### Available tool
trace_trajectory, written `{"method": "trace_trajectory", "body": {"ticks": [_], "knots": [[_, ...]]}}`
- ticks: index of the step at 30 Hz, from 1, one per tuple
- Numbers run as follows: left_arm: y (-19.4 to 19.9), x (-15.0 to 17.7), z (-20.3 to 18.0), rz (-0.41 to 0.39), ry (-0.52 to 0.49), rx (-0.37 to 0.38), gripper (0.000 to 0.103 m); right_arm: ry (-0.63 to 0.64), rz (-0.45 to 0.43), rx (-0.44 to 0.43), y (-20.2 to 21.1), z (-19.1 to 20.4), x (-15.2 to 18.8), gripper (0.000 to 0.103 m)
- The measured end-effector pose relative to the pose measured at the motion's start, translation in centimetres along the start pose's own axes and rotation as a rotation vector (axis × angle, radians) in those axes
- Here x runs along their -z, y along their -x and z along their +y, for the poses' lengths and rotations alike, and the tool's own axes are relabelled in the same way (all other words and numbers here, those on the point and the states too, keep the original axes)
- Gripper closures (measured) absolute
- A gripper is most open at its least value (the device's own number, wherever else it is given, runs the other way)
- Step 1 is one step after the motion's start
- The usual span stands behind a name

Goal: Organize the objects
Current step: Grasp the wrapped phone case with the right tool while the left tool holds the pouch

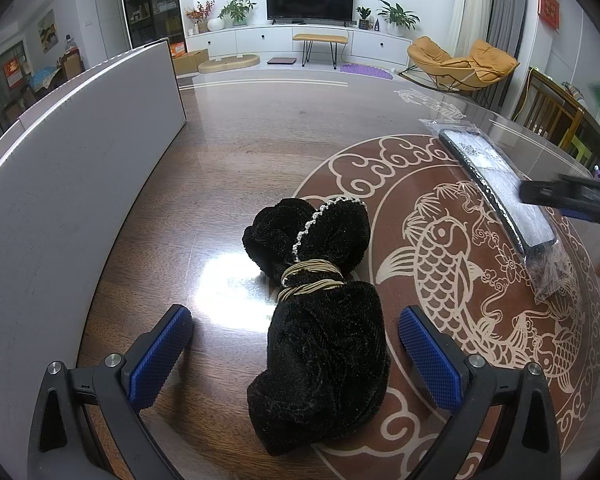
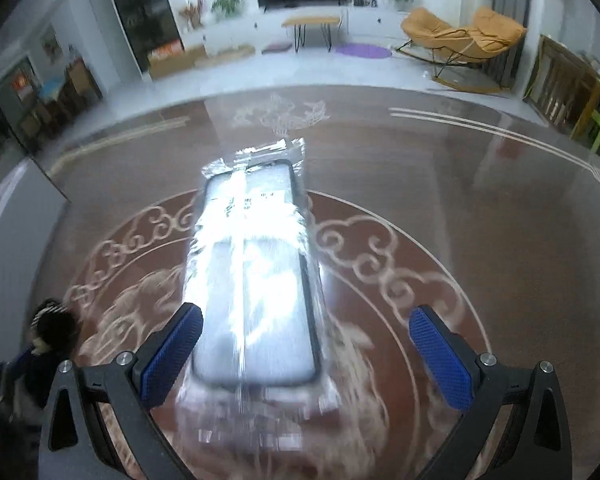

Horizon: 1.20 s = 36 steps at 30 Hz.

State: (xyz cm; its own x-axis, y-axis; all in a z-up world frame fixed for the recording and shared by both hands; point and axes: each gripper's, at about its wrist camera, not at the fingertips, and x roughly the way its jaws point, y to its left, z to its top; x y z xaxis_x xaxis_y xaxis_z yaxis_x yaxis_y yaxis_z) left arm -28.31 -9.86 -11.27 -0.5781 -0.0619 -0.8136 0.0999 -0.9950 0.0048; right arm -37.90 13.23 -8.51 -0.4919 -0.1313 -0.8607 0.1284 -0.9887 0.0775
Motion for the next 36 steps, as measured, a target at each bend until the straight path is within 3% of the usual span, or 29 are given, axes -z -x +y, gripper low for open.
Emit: {"method": "trace_trajectory", "body": {"ticks": [3, 10, 11, 14, 15, 19, 22, 23, 25, 27, 29, 32, 36], "knots": [[0.0, 0.0, -0.1, 0.000, -0.001, -0.001, 0.000, 0.004, 0.063, -0.013, -2.3, 1.1, -1.2, 0.000], [-0.1, 0.0, -0.2, -0.001, 0.000, -0.001, 0.000, 0.133, 0.070, 0.029, -3.2, 4.3, -1.3, 0.000], [-0.1, 0.0, -0.2, -0.001, 0.000, -0.001, 0.000, 0.138, 0.062, 0.022, -3.0, 4.3, -1.0, 0.004], [-0.1, 0.0, -0.2, -0.002, 0.000, -0.001, 0.000, 0.140, 0.018, 0.019, -1.8, 4.0, 0.1, 0.024], [-0.1, 0.1, -0.2, -0.002, 0.000, -0.001, 0.000, 0.143, 0.015, 0.017, -1.5, 3.9, 0.5, 0.027], [-0.2, 0.1, -0.2, -0.002, 0.001, -0.001, 0.000, 0.167, 0.029, 0.003, 0.8, 3.0, 3.9, 0.027], [-0.4, -0.4, -0.4, 0.046, -0.013, 0.012, 0.000, 0.187, 0.058, -0.008, 3.0, 2.1, 7.2, 0.027], [-0.4, -0.5, -0.6, 0.053, -0.026, 0.021, 0.000, 0.184, 0.072, -0.004, 3.4, 1.8, 7.8, 0.020], [-0.1, -0.4, -1.3, 0.026, -0.058, 0.038, 0.016, 0.167, 0.128, 0.001, 3.0, 1.6, 7.7, 0.002], [0.7, -0.1, -2.1, -0.019, -0.110, 0.058, 0.071, 0.164, 0.138, 0.008, 2.3, 1.7, 6.8, 0.003], [1.3, 0.2, -2.6, 0.001, -0.131, 0.078, 0.075, 0.165, 0.099, 0.008, 2.5, 1.8, 5.9, 0.027], [3.7, 1.6, -2.3, -0.035, -0.111, 0.112, 0.075, 0.109, 0.129, -0.037, 3.3, 1.3, 6.2, 0.027], [8.6, 2.2, -0.3, -0.096, -0.002, 0.207, 0.075, 0.070, 0.106, -0.134, 7.1, 1.5, 8.0, 0.027]]}}
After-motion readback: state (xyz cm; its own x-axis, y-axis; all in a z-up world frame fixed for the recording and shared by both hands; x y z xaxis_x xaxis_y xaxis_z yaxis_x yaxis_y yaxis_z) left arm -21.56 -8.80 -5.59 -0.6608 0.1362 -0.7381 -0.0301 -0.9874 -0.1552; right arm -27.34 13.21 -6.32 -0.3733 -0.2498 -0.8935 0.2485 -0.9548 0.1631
